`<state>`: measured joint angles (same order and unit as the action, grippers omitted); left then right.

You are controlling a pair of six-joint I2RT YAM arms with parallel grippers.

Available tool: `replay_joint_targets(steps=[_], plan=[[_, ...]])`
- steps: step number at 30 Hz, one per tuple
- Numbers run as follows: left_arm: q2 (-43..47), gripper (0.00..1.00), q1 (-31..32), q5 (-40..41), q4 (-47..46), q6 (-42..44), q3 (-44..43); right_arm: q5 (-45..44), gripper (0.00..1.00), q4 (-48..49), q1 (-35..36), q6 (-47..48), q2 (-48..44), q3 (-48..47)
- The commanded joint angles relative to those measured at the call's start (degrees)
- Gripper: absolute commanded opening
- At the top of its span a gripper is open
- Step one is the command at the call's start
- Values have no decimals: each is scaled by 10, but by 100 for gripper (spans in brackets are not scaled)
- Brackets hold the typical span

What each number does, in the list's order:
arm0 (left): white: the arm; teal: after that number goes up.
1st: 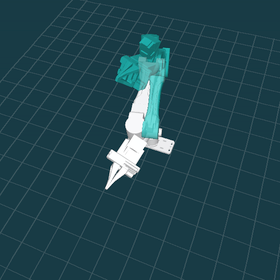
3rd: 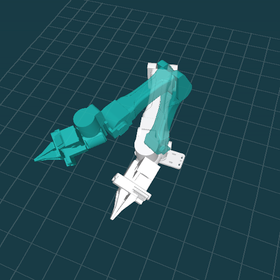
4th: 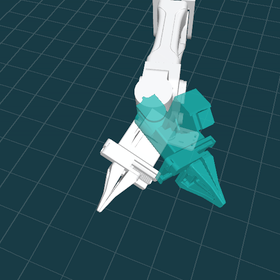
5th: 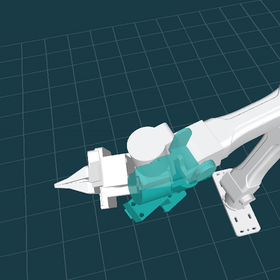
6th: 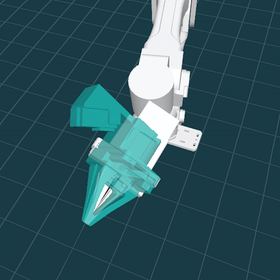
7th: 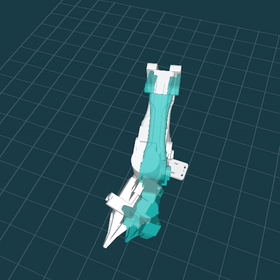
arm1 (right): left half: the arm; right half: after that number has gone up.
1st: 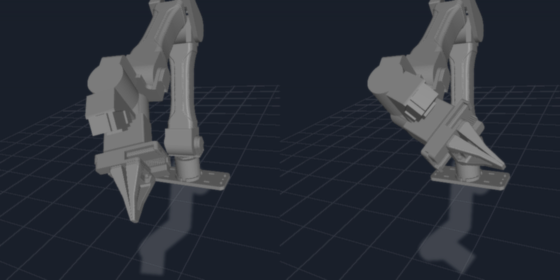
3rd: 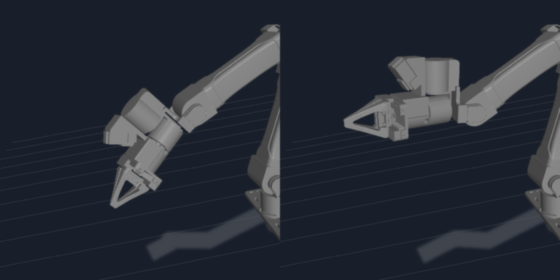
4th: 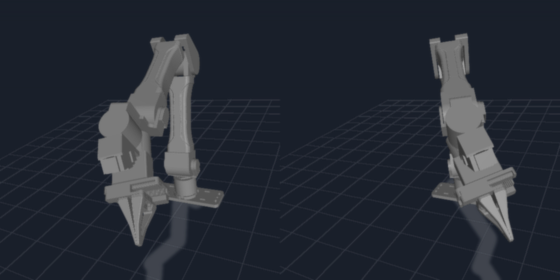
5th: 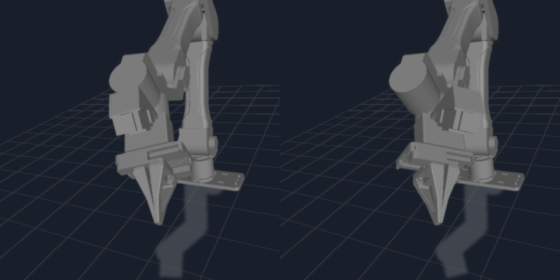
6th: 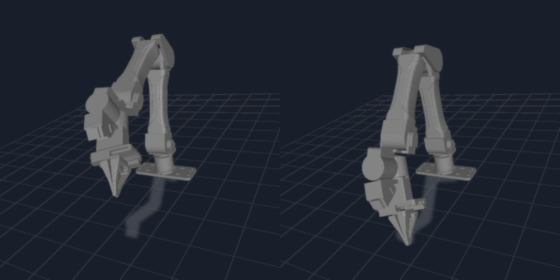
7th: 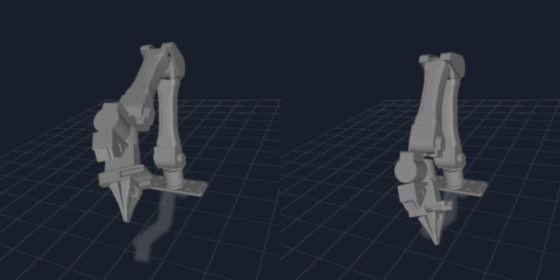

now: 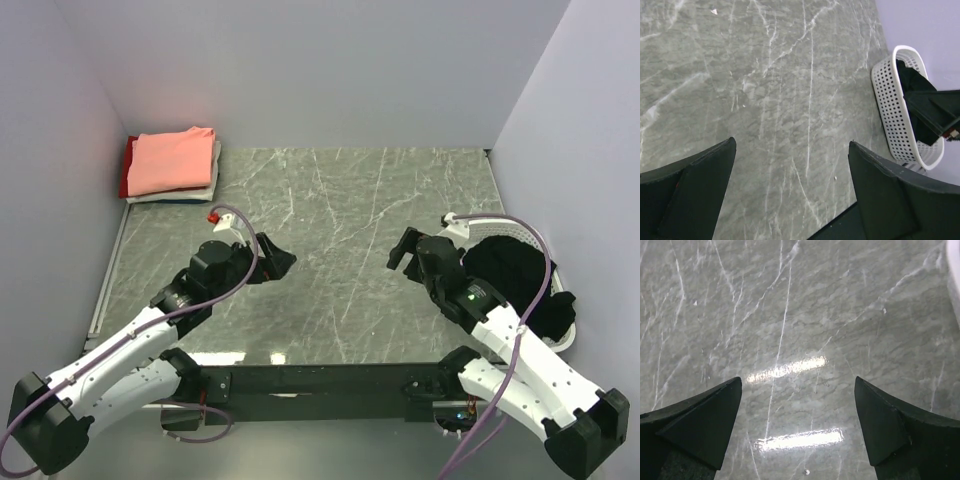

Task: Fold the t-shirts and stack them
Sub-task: Grab the tshirt from the pile

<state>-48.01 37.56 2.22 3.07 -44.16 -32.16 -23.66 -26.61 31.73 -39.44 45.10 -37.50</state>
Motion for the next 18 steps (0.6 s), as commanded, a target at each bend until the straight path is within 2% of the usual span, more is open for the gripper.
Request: replay_joint_targets(steps=[1, 4, 10, 11, 14, 18], plan=[[-5, 99, 1, -44, 25, 13, -46, -52, 99, -13, -4, -8, 10, -50], [-6, 99, 1, -71, 43, 19, -59, -79, 99, -31, -31, 3, 42, -81], [13, 99, 1, -92, 81, 25, -81, -17, 99, -34, -234, 45, 132, -132], [17, 99, 1, -91, 85, 25, -81, -13, 99, -32, -289, 49, 138, -135], [25, 99, 1, -86, 98, 23, -86, 11, 99, -23, -378, 42, 161, -134], [27, 99, 1, -90, 106, 32, -90, 12, 99, -18, -438, 14, 205, -123]])
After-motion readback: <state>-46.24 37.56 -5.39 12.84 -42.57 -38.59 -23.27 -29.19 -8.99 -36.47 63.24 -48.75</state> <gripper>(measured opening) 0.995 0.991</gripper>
